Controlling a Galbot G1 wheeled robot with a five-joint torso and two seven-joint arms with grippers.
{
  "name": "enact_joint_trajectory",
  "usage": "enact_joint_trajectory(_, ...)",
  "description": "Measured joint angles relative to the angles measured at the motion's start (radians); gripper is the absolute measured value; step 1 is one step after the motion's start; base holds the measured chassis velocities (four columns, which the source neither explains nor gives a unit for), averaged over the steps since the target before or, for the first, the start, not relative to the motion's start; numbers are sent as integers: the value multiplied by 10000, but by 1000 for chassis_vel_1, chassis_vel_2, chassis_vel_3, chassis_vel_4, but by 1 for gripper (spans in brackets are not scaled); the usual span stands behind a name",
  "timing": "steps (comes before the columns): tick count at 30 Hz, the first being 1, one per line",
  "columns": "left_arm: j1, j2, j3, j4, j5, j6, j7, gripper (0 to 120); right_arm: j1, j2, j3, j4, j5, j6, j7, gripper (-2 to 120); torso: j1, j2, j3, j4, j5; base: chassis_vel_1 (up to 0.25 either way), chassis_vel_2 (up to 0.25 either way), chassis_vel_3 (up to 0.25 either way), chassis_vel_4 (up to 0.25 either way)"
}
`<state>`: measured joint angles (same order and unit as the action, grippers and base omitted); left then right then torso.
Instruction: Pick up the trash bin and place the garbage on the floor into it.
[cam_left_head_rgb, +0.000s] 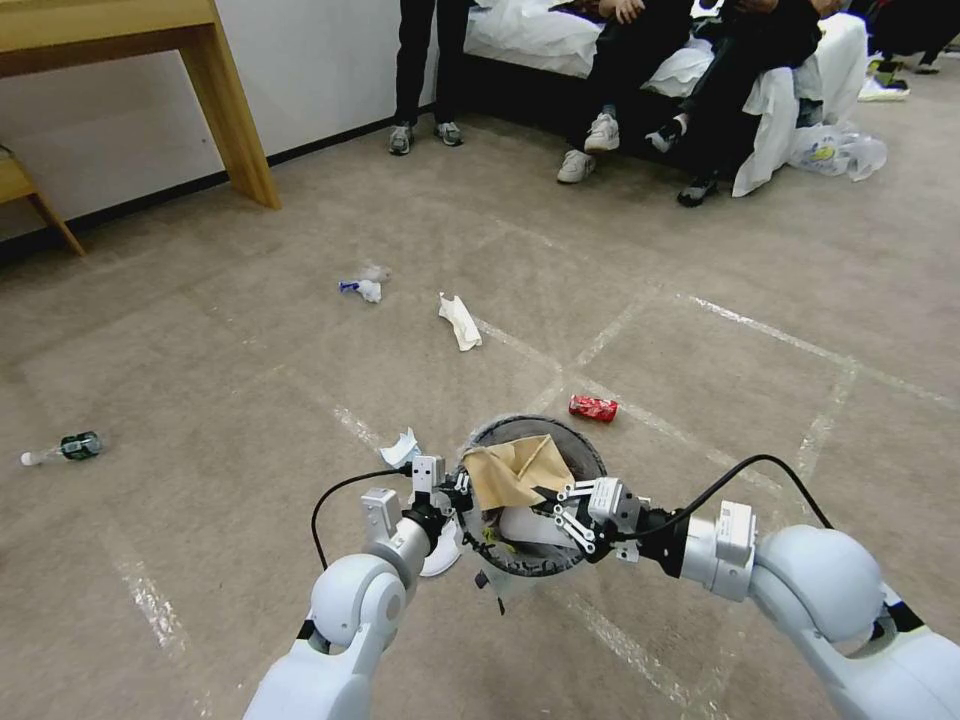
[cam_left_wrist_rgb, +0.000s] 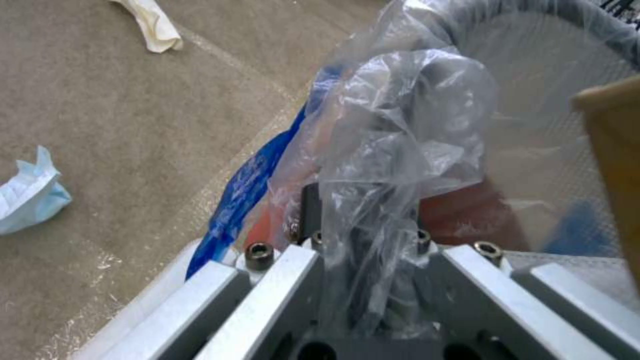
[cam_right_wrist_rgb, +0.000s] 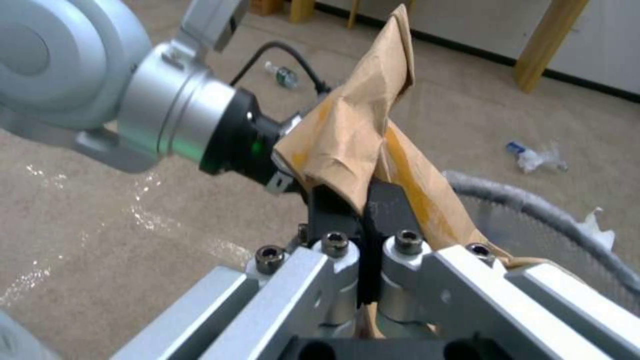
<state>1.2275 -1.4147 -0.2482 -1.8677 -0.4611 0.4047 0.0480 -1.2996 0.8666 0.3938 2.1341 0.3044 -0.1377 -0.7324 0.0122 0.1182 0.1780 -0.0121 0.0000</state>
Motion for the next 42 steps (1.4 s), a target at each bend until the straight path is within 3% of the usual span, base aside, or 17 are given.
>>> enact_joint_trajectory(11, 160, 34, -62, -103, -136, -9, 29, 1, -69, 83, -95, -430, -352, 305, -12, 0, 0, 0, 0, 0, 0, 0, 0, 0, 0)
enact_joint_trajectory(26, 52, 29, -153, -12, -459, 54, 18, 1, -202, 777, -952, -1247, 2123, 1332, -266, 0, 0, -1, 0, 0, -1, 0, 0, 0, 0)
enact_joint_trajectory(40, 83, 19, -181, -10, -504, 54, 4, 1, -268, 992, -1003, -1584, 2056, 1590, -498, 0, 0, 0, -1, 0, -1, 0, 0, 0, 0)
enact_joint_trajectory(42, 82, -3, -177, -11, -504, 54, 6, 1, -248, 968, -927, -1652, 2043, 1644, -489, 7, 0, 0, -1, 0, -1, 0, 0, 0, 0)
